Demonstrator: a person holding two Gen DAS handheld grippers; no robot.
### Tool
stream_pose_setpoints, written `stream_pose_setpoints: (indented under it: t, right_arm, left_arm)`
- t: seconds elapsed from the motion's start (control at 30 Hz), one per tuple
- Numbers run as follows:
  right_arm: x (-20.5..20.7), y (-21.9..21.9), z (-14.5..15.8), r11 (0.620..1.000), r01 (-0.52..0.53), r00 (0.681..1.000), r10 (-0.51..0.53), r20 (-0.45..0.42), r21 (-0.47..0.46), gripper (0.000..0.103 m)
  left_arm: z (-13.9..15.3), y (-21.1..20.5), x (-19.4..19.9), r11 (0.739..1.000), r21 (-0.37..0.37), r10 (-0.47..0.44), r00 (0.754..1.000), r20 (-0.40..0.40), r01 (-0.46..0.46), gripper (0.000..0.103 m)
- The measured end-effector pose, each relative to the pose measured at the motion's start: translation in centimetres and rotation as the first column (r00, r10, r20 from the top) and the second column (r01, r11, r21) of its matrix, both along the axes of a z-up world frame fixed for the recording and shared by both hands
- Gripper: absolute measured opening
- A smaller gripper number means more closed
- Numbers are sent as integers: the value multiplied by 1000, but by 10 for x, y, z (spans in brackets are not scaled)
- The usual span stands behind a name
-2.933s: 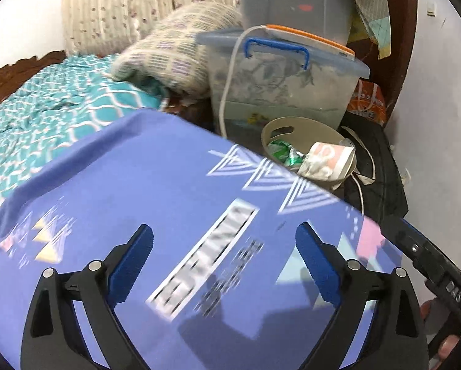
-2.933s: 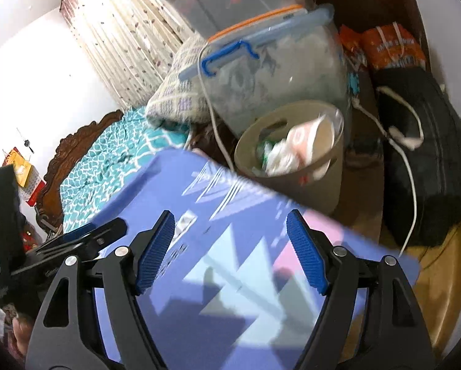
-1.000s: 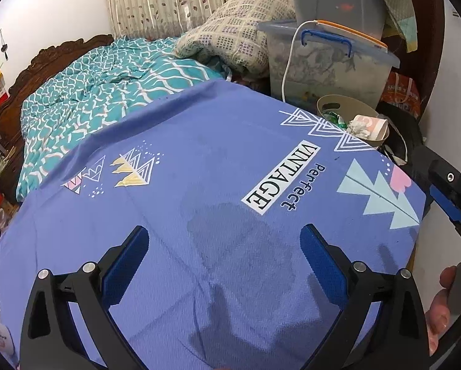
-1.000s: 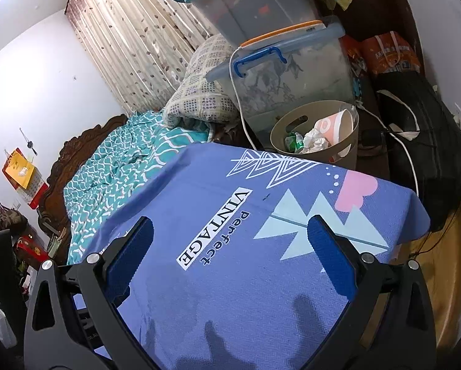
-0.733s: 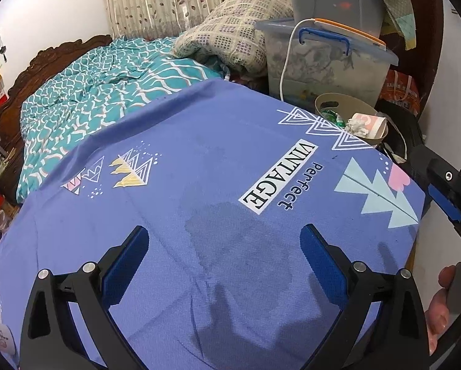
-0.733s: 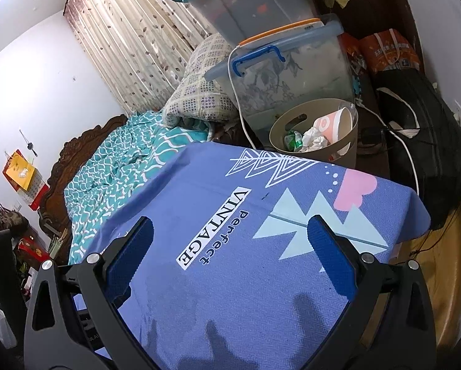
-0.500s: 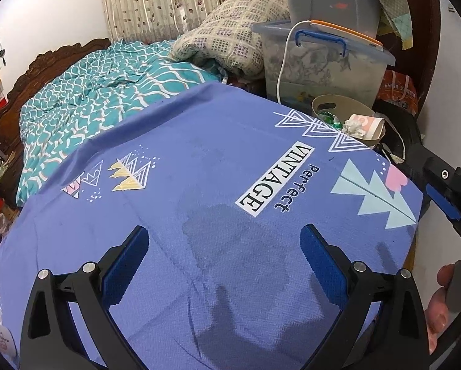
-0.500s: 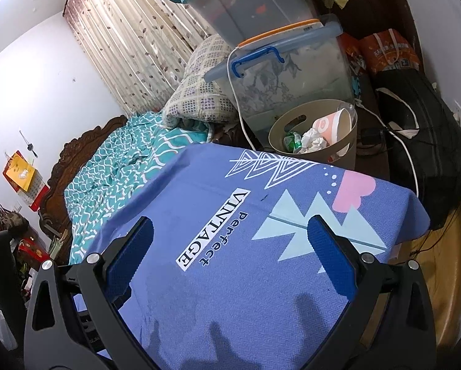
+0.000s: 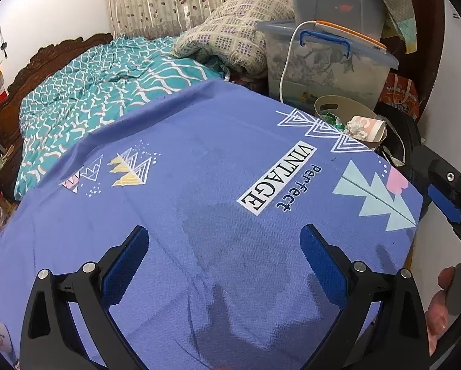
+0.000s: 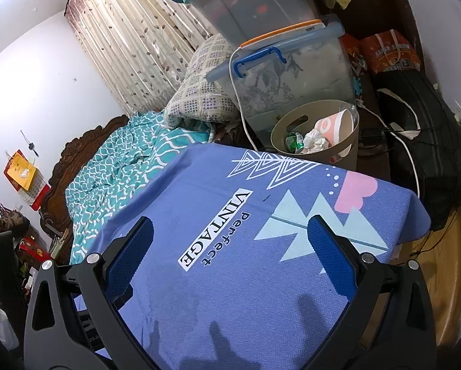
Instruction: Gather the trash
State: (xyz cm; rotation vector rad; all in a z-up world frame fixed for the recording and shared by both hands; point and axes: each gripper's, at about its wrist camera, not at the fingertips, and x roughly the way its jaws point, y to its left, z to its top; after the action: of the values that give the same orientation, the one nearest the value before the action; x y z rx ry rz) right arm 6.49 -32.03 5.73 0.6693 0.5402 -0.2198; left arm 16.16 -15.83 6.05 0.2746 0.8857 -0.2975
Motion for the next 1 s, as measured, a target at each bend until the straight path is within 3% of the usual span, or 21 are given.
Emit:
stream_pose_setpoints:
  t: [0.6,1.0]
  right_arm:
    - [3,0,-1,1000,-11,1000,11,-17,11,99]
    - [3,5,1,1000,-10,1000,10,-24,-3,99]
  left_arm:
    - [20,18,-7,998,-36,58,994,92,-55,95]
    - [10,19,-4,998,-10,64,995,77,-64,95]
